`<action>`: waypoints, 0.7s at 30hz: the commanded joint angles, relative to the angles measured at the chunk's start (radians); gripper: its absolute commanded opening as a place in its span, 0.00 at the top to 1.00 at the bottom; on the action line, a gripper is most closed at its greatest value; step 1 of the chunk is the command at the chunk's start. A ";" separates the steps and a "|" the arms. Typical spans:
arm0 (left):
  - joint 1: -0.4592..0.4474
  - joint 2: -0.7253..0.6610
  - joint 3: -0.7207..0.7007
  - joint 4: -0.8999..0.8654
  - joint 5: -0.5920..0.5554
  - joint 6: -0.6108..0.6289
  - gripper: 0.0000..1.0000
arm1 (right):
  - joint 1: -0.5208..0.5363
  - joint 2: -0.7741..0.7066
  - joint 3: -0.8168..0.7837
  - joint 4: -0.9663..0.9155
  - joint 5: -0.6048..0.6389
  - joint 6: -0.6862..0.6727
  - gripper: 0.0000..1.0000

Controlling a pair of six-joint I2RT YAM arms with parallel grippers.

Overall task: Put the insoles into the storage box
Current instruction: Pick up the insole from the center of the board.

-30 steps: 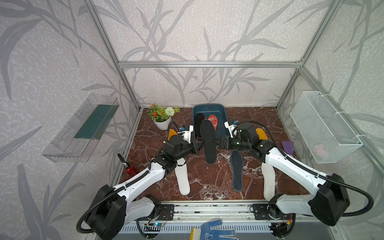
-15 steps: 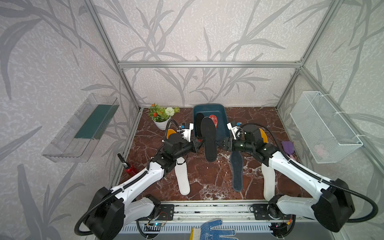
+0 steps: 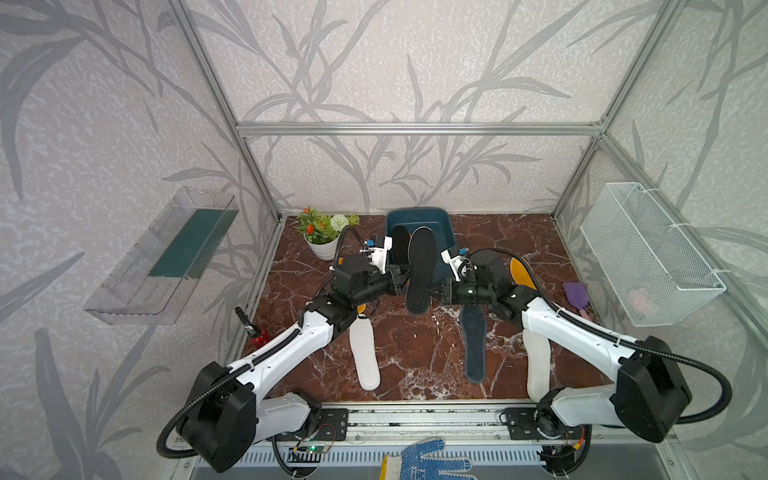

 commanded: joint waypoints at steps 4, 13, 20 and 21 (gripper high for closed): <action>0.022 -0.006 0.050 -0.078 -0.044 0.054 0.73 | -0.072 0.009 0.047 -0.045 0.025 -0.002 1.00; 0.046 -0.109 0.066 -0.224 -0.188 0.138 0.01 | -0.136 0.060 0.146 -0.161 0.039 -0.083 1.00; 0.046 -0.301 0.020 -0.433 -0.403 0.209 0.01 | -0.183 0.262 0.387 -0.391 0.015 -0.236 1.00; 0.046 -0.339 0.004 -0.468 -0.447 0.206 0.01 | -0.185 0.295 0.426 -0.422 0.014 -0.260 1.00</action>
